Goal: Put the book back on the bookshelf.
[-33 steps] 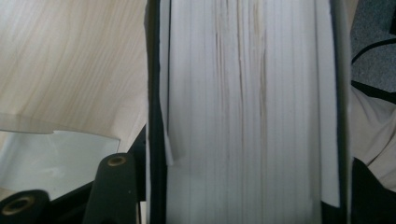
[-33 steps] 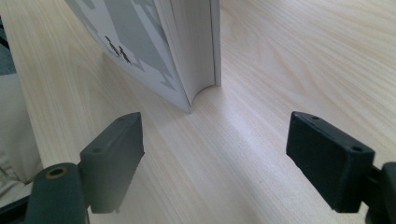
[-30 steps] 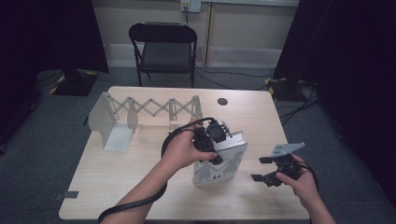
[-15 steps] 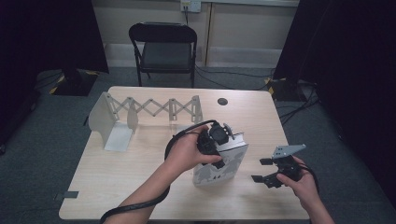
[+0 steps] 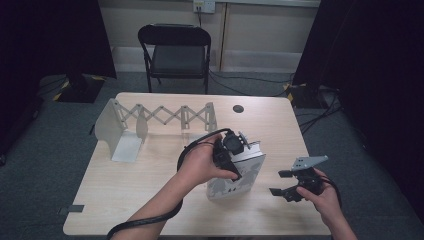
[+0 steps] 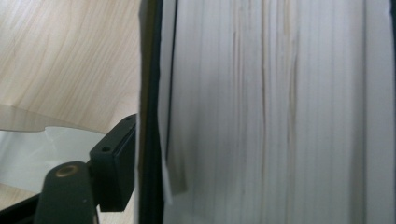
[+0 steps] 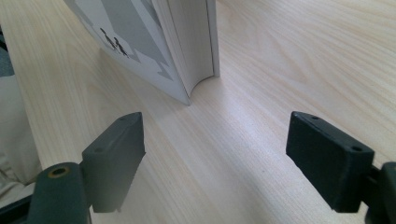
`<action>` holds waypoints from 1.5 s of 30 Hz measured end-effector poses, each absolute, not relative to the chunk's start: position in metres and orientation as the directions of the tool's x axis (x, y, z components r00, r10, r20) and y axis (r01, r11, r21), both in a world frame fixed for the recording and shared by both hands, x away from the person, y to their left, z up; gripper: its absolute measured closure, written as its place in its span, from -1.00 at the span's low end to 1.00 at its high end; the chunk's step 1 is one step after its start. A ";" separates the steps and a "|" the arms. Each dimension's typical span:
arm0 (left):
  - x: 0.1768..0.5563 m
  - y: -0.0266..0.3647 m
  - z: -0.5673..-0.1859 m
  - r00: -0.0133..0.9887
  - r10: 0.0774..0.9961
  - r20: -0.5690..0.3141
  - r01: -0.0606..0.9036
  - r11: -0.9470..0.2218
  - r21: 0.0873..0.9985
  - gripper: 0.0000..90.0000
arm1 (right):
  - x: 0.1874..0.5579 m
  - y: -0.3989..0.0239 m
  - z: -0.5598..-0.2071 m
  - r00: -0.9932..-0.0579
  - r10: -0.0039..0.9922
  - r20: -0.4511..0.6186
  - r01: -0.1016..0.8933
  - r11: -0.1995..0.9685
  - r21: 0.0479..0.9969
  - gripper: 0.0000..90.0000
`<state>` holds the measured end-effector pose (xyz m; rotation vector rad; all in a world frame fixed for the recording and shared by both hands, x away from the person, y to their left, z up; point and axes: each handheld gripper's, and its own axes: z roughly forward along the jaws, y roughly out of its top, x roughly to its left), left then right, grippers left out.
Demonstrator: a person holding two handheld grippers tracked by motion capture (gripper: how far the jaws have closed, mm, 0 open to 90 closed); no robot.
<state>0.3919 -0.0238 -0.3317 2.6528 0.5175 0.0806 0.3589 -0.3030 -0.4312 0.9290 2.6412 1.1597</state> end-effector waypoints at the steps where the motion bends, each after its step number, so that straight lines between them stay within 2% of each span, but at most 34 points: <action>1: 0.392 -0.024 -0.331 0.931 0.365 -0.024 0.341 -0.842 0.418 -0.49 | 0.359 -0.303 -0.432 -0.805 0.577 0.136 0.490 0.519 0.700 -0.57; 5: 0.390 -0.025 -0.332 0.935 0.354 -0.021 0.330 -0.845 0.421 -0.30 | 0.358 -0.303 -0.435 -0.803 0.579 0.140 0.494 0.516 0.699 -0.57; 12: 0.388 -0.027 -0.331 0.941 0.337 -0.015 0.313 -0.856 0.411 -0.18 | 0.357 -0.301 -0.441 -0.805 0.577 0.136 0.493 0.523 0.695 -0.56; 14: 0.388 -0.025 -0.329 0.943 0.333 -0.027 0.311 -0.844 0.437 -0.02 | 0.357 -0.301 -0.443 -0.805 0.578 0.137 0.492 0.520 0.698 -0.56; 15: 0.387 -0.023 -0.328 0.939 0.344 -0.017 0.314 -0.835 0.451 0.00 | 0.356 -0.302 -0.445 -0.801 0.582 0.142 0.498 0.515 0.698 -0.56; 22: 0.386 -0.026 -0.327 0.943 0.332 -0.016 0.306 -0.849 0.431 0.02 | 0.354 -0.304 -0.454 -0.792 0.594 0.140 0.505 0.509 0.697 -0.57; 30: 0.384 -0.027 -0.326 0.946 0.324 -0.008 0.296 -0.855 0.427 0.07 | 0.349 -0.299 -0.471 -0.782 0.617 0.090 0.497 0.530 0.687 -0.59; 38: 0.386 -0.024 -0.327 0.950 0.311 -0.015 0.284 -0.847 0.449 0.02 | 0.346 -0.297 -0.481 -0.764 0.644 0.040 0.484 0.531 0.696 -0.64; 45: 0.387 -0.027 -0.326 0.959 0.284 -0.011 0.264 -0.873 0.409 -0.03 | 0.344 -0.292 -0.492 -0.769 0.640 0.005 0.472 0.561 0.680 -0.67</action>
